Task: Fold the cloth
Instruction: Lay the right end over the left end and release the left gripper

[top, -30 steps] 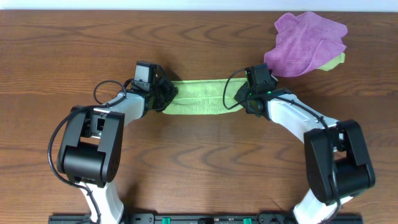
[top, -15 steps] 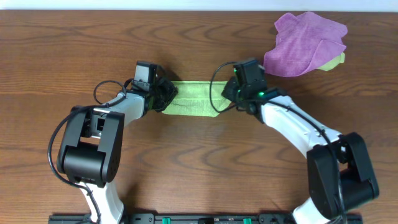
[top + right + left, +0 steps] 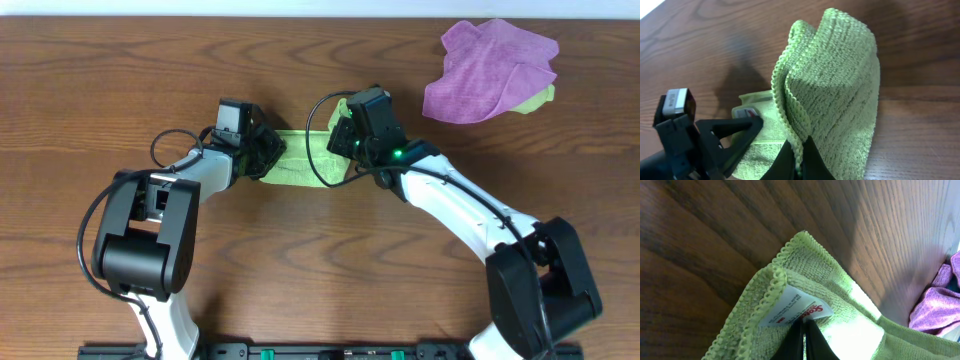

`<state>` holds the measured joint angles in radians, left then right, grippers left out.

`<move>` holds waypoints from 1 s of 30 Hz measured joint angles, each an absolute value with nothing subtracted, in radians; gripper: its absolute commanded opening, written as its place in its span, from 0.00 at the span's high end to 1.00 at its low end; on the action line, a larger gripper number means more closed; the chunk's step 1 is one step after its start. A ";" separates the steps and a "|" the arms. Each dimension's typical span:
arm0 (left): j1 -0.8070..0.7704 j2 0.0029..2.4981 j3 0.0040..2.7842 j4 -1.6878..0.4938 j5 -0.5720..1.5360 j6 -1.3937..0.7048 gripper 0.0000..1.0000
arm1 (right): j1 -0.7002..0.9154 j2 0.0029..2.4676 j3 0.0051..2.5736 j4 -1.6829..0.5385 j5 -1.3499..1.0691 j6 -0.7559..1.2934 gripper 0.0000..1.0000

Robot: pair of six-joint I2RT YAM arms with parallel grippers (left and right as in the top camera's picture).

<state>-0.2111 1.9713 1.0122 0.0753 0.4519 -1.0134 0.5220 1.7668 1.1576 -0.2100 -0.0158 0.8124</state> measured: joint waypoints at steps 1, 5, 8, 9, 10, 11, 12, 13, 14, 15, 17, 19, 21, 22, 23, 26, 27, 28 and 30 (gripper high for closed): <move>-0.211 1.971 1.012 0.075 0.451 -1.013 0.94 | 0.522 1.767 1.158 -0.200 -0.023 0.806 0.99; -0.211 1.971 1.012 0.075 0.451 -1.013 0.95 | 0.532 1.767 1.158 -0.166 -0.038 0.794 0.99; -0.211 1.971 1.012 0.075 0.451 -1.013 0.94 | 0.550 1.767 1.158 -0.156 -0.046 0.783 0.99; -0.211 1.971 1.012 0.075 0.451 -1.013 0.94 | 0.555 1.767 1.158 -0.151 -0.049 0.777 0.99; -0.211 1.971 1.012 0.075 0.451 -1.013 0.94 | 0.560 1.767 1.158 -0.146 -0.052 0.776 0.99; -0.211 1.971 1.012 0.075 0.451 -1.013 0.94 | 0.562 1.767 1.158 -0.139 -0.053 0.775 0.99; -0.211 1.971 1.012 0.075 0.450 -1.013 0.94 | 0.563 1.767 1.158 -0.133 -0.055 0.774 0.99; -0.211 1.971 1.012 0.075 0.450 -1.013 0.94 | 0.564 1.767 1.158 -0.129 -0.057 0.773 0.99; -0.211 1.971 1.012 0.075 0.450 -1.013 0.94 | 0.565 1.768 1.159 -0.122 -0.061 0.772 0.99; -0.211 1.971 1.012 0.075 0.449 -1.013 0.94 | 0.565 1.771 1.164 -0.120 -0.065 0.772 0.99; -0.212 1.971 1.012 0.075 0.449 -1.013 0.94 | 0.565 1.787 1.183 -0.122 -0.079 0.769 0.99; -0.212 1.971 1.012 0.076 0.449 -1.013 0.94 | 0.566 1.813 1.217 -0.139 -0.093 0.767 0.99; -0.212 1.971 1.012 0.079 0.449 -1.013 0.94 | 0.566 1.843 1.252 -0.157 -0.103 0.758 0.99; -0.212 1.971 1.012 0.080 0.449 -1.013 0.94 | 0.566 1.850 1.258 -0.160 -0.105 0.755 0.99; -0.212 1.971 1.012 0.082 0.449 -1.013 0.94 | 0.566 1.854 1.263 -0.163 -0.107 0.752 0.99; -0.211 1.971 1.012 0.085 0.449 -1.013 0.94 | 0.566 1.856 1.267 -0.163 -0.113 0.748 0.99; -0.211 1.971 1.012 0.085 0.449 -1.013 0.95 | 0.566 1.856 1.268 -0.164 -0.114 0.748 0.99; -0.211 1.971 1.012 0.085 0.448 -1.013 0.94 | 0.566 1.856 1.269 -0.163 -0.115 0.746 0.99; -0.211 1.971 1.012 0.085 0.448 -1.013 0.94 | 0.567 1.856 1.269 -0.163 -0.117 0.746 0.99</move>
<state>-0.2111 1.9713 1.0119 0.0853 0.4484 -1.0134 0.5674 1.8561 1.2690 -0.1635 -0.1165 0.7456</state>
